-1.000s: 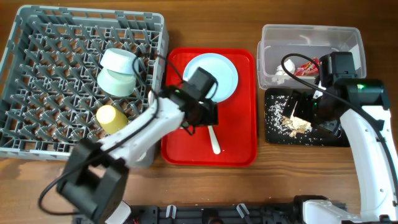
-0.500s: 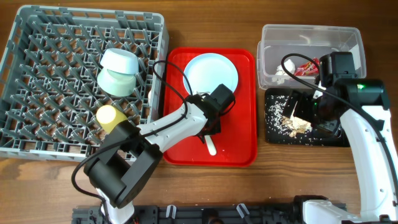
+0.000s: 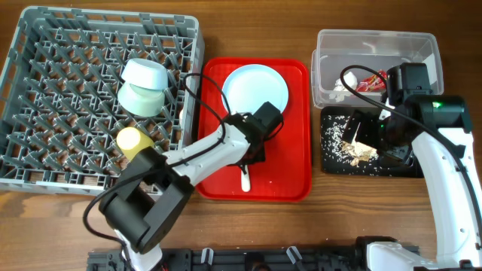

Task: Sort waste into correct bins and load items into the dishwasher rack
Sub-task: 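Reach the left gripper back to the red tray and grasp the spoon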

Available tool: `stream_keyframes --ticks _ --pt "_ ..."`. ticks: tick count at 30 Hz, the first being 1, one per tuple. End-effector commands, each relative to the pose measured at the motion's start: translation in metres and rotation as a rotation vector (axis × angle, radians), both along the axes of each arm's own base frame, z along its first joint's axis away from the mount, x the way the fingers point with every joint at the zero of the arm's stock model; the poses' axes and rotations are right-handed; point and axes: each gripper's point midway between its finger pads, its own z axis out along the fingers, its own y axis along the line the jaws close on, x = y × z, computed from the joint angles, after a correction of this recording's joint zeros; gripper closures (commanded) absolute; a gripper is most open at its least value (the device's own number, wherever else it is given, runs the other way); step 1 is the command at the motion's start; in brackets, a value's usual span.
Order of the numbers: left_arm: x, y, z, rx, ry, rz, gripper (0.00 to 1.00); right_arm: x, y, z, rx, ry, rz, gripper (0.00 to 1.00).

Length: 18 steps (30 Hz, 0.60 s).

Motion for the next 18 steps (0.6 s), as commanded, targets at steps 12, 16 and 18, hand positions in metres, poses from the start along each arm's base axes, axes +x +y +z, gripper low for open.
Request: stream_keyframes --ticks 12,16,18 --pt "0.032 0.078 0.117 -0.124 -0.180 -0.051 0.69 0.003 0.000 0.010 0.001 -0.039 0.015 0.00" --pt "0.031 0.056 0.064 -0.058 -0.076 -0.182 0.46 0.003 0.000 0.010 0.002 -0.039 0.015 0.00" --pt "0.034 0.050 0.035 -0.029 -0.031 -0.243 0.40 0.003 0.000 0.010 0.001 -0.035 0.015 0.00"
